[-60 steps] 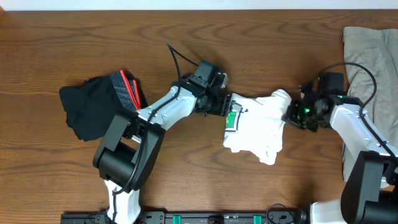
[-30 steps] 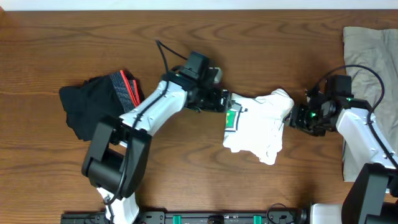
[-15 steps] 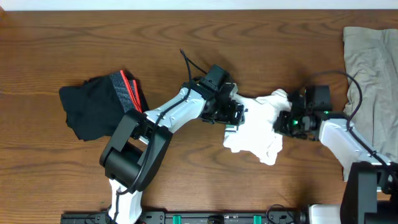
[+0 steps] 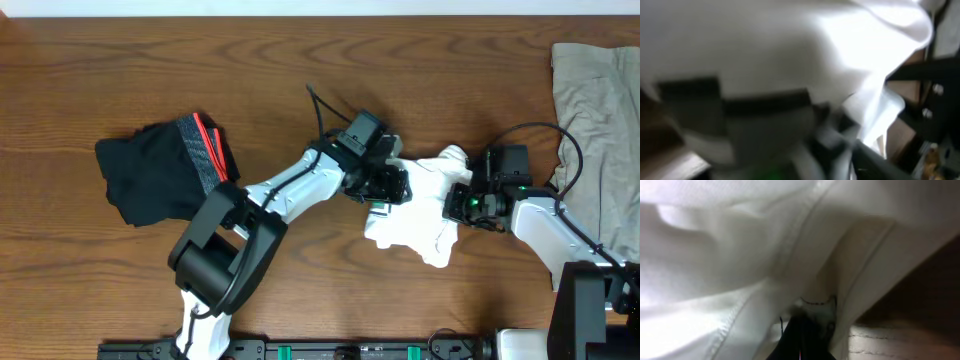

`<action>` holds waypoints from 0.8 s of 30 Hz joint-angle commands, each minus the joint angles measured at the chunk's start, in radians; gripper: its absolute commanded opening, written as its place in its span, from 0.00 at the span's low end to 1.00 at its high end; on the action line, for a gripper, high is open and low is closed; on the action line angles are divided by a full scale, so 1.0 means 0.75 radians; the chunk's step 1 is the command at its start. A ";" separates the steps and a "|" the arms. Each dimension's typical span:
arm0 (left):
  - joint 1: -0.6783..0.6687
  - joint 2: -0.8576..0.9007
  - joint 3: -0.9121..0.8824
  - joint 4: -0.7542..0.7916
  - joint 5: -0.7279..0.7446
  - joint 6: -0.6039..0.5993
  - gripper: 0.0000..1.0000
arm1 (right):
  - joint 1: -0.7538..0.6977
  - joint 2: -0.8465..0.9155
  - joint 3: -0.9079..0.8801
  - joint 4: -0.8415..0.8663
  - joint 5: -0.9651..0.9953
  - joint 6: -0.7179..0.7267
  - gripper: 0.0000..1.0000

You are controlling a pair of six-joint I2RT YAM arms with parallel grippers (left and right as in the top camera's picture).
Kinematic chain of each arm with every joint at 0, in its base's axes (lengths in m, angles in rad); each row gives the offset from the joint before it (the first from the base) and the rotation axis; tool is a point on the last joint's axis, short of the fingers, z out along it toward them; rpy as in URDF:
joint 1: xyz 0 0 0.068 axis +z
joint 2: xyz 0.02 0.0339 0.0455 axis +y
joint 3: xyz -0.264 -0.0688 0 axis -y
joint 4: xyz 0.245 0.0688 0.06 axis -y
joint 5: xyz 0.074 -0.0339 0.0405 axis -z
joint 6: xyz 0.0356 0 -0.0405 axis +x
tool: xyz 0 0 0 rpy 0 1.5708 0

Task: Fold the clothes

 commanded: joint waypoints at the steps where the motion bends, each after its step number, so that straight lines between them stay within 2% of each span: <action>1: -0.049 0.017 0.004 -0.002 0.060 0.000 0.41 | 0.009 -0.001 -0.028 -0.007 0.053 0.020 0.01; 5: -0.043 0.012 0.004 -0.010 0.068 0.037 0.14 | 0.008 -0.002 -0.028 -0.016 0.033 0.018 0.01; 7: -0.021 -0.008 0.005 -0.043 0.067 0.104 0.06 | 0.004 -0.010 -0.024 -0.016 -0.027 0.005 0.01; 14: 0.151 -0.261 0.006 -0.284 -0.110 0.264 0.06 | -0.077 -0.215 0.006 0.030 -0.407 -0.062 0.02; 19: 0.381 -0.515 0.006 -0.444 -0.168 0.380 0.06 | -0.078 -0.408 0.015 0.024 -0.410 -0.031 0.03; 24: 0.654 -0.675 0.006 -0.569 -0.176 0.461 0.06 | -0.077 -0.447 0.014 -0.008 -0.399 -0.030 0.03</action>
